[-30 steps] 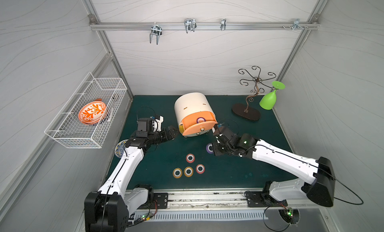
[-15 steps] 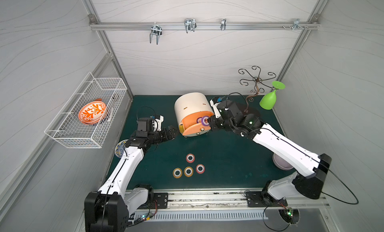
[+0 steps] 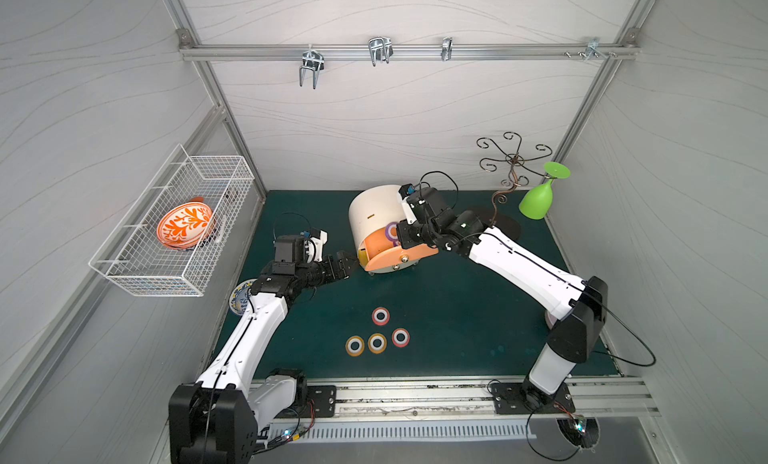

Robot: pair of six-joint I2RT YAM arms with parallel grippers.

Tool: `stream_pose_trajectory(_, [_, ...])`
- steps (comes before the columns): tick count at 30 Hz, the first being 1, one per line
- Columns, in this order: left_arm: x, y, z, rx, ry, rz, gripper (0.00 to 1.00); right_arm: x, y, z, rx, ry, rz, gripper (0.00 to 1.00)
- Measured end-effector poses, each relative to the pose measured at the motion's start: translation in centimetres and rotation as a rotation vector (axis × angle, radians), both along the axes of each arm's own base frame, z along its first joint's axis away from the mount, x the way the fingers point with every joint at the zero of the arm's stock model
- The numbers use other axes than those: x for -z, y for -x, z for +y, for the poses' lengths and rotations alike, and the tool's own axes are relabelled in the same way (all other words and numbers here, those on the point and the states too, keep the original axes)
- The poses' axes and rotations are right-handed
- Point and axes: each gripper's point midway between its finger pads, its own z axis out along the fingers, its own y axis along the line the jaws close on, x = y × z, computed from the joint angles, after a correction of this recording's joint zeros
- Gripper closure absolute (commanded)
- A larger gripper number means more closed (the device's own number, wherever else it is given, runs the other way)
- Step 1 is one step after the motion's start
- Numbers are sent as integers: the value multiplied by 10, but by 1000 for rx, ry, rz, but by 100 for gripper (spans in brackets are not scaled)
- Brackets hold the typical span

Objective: Place the transparent tape into the drawer according to color
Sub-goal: Place the tape in the drawer.

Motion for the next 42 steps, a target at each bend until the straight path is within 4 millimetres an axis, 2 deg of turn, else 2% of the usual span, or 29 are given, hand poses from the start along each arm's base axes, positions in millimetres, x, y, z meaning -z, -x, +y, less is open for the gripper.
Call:
stream_pose_trajectory(3, [0, 0, 0, 0, 0, 0, 1, 1, 1, 1, -14, 4, 0, 65])
stream_pose_trajectory(5, [0, 0, 0, 0, 0, 0, 0, 3, 2, 2, -24, 4, 2, 56])
stream_pose_trajectory(13, [-1, -1, 0, -5, 0, -1, 0, 11, 7, -3, -37, 11, 0, 36])
stream_pose_trajectory(18, [-16, -8, 3, -25, -4, -34, 0, -8, 23, -14, -44, -23, -36, 15])
stream_pose_trajectory(22, [-33, -18, 4, -36, -6, -75, 0, -28, 42, -19, -61, -56, -79, 3])
stream_pose_trajectory(26, [-44, -34, 4, -48, -3, -93, 0, -32, 64, -18, -93, -72, -90, 1])
stream_pose_trajectory(29, [-50, -49, 4, -54, 0, -99, 0, -16, 77, -20, -102, -62, -63, 1])
stream_pose_trajectory(37, [-66, -87, 0, -56, -14, -115, 5, 25, 88, -38, -65, -25, 5, 1])
stream_pose_trajectory(42, [-72, -103, -15, -26, -30, -126, 10, 36, 88, -41, -41, -27, 16, 1])
